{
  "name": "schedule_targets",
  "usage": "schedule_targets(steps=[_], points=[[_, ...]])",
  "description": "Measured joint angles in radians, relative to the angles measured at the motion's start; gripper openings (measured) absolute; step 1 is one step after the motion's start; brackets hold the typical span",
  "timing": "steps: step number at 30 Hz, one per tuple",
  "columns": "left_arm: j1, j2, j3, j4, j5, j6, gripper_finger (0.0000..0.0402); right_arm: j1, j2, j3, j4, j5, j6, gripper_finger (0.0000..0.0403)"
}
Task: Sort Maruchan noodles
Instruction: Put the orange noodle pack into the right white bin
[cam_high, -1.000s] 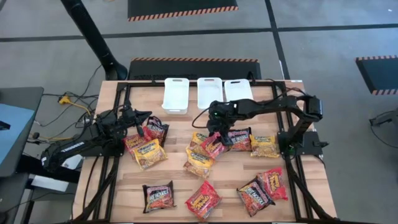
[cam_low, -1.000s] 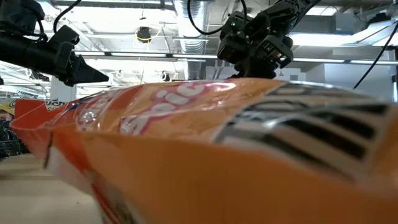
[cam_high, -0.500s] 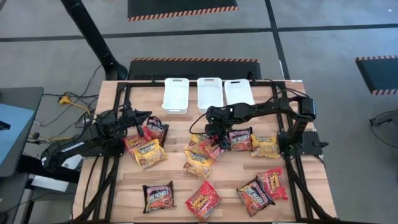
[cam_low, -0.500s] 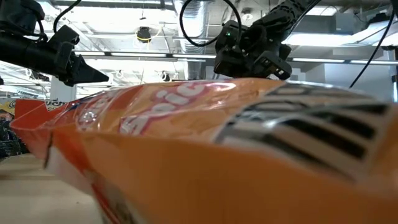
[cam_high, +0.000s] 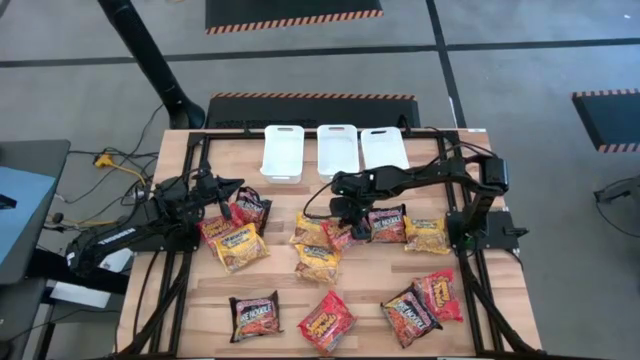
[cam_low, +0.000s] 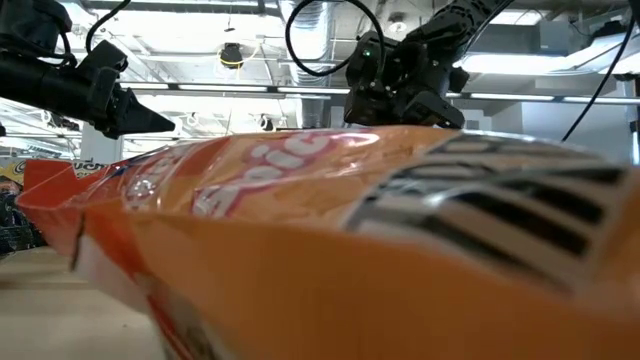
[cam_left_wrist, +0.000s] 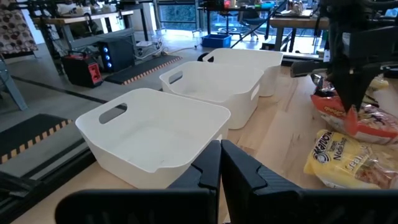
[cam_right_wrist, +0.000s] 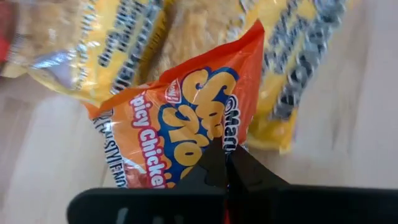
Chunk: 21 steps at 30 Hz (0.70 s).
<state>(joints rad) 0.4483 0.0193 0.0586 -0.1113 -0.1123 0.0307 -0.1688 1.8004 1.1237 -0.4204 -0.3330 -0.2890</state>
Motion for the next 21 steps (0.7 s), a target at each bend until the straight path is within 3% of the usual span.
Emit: schedule_targets(steps=[14,21], points=[[0.000,0.000,0.000,0.000,0.000,0.000,0.0000,0.024,-0.012,0.201,-0.191,0.162,0.000,0.0004],[0.000,0.000,0.000,0.000,0.000,0.000,0.0000,0.031,-0.016,0.343,-0.302,0.328,-0.035,0.0004]])
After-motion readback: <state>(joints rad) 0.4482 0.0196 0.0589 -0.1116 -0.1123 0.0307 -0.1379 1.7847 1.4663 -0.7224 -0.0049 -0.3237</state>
